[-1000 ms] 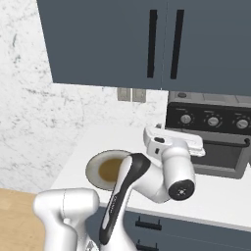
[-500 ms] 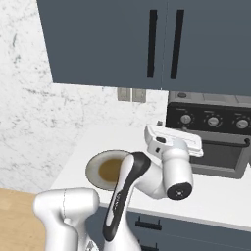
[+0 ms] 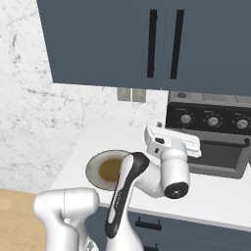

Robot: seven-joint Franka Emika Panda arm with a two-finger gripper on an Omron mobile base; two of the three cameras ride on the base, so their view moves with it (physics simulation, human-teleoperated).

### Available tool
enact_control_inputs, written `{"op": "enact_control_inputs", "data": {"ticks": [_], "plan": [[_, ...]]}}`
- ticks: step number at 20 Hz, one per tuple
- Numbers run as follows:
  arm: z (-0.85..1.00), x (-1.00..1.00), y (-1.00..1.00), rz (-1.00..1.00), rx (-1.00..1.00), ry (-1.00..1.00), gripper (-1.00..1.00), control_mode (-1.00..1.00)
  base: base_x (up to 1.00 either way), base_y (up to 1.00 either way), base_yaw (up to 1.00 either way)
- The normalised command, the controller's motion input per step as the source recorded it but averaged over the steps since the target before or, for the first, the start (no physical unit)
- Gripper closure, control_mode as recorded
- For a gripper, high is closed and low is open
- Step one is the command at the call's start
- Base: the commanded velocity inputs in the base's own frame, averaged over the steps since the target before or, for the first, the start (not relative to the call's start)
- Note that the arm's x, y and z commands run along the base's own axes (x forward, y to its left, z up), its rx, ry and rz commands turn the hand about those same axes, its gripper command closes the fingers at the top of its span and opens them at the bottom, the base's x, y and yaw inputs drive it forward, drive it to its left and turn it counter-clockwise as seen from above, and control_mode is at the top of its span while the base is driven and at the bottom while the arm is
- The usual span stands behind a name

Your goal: Pick up the kebab skewer and baguette bread, and place them inside the toaster oven. Close the toaster oven door and start by setting the timer.

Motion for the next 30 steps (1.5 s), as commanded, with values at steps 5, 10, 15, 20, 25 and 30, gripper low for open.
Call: {"op": "enact_control_inputs", "data": {"ticks": [5,10,15,20,25,30], "plan": [[-0.27,0.07,-0.48,0.00,-0.13,0.00,-1.00,-1.00,0.00,0.00,0.00],[-0.04,0.18,-0.46,0.00,-0.10,0.00,-1.00,-1.00,0.00,0.00,0.00],[-0.12,0.25,-0.23,0.00,-0.12,0.00,-1.00,-1.00,0.00,0.00,0.00],[-0.21,0.27,0.00,0.00,-0.13,0.00,-1.00,-1.00,0.00,0.00,0.00],[-0.07,0.25,-0.05,0.00,-0.08,-0.02,-1.00,-1.00,0.00,0.00,0.00],[-0.10,0.15,-0.21,0.00,-0.06,-0.02,-1.00,-1.00,0.00,0.00,0.00]]}}
